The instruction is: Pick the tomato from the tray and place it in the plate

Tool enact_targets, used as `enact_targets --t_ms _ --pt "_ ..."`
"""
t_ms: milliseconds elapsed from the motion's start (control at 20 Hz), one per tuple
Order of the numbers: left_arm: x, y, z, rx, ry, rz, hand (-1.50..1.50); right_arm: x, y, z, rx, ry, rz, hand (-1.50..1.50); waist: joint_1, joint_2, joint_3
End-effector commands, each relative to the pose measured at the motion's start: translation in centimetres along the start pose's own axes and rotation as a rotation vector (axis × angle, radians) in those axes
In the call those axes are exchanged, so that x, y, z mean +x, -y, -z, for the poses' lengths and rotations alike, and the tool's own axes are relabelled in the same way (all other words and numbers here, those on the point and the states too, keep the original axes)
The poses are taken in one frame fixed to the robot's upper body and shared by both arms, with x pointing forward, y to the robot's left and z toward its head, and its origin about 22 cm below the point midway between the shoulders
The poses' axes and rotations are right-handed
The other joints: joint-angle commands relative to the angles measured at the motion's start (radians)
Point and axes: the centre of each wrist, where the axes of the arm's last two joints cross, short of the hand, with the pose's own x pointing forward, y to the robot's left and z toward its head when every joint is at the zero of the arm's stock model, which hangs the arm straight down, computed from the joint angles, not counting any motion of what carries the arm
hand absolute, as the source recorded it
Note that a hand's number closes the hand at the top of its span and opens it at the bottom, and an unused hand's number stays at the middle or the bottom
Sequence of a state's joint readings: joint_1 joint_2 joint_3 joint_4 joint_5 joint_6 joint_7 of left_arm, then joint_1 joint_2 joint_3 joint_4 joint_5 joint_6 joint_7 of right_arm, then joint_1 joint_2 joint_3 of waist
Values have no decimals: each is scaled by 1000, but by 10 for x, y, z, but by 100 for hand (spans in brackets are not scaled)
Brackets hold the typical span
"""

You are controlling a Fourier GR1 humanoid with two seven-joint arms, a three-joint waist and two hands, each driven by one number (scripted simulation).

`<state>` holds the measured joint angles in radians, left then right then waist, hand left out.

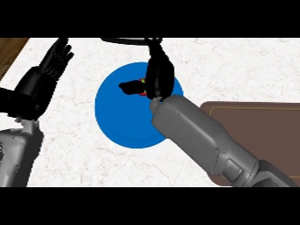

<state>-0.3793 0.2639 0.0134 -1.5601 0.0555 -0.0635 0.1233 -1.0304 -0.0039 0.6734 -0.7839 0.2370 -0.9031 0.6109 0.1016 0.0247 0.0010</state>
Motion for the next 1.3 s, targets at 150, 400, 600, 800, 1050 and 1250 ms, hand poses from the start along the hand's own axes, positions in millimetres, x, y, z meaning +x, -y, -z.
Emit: enact_targets --t_ms 150,400,600,800,1050,1250 --pt "-13 -3 -8 22 -12 4 0 12 7 4 -123 -30 232 -150 -36 -8 -1" --pt "-19 -23 -28 77 -28 31 0 -22 12 -5 -125 -29 290 -150 -83 -21 -1" --pt "-12 -25 -26 95 -54 1 0 -59 48 -19 -137 -23 357 -150 -112 -29 0" --pt "-16 -38 -51 96 -37 31 0 -87 70 -38 -105 10 332 -150 -105 -29 -1" --pt "-23 -38 -32 121 -38 38 0 -120 121 -62 -72 20 320 -150 -119 -28 -1" --pt "4 -36 -38 104 -52 9 0 -134 151 -62 -96 26 288 -150 -104 -28 -1"
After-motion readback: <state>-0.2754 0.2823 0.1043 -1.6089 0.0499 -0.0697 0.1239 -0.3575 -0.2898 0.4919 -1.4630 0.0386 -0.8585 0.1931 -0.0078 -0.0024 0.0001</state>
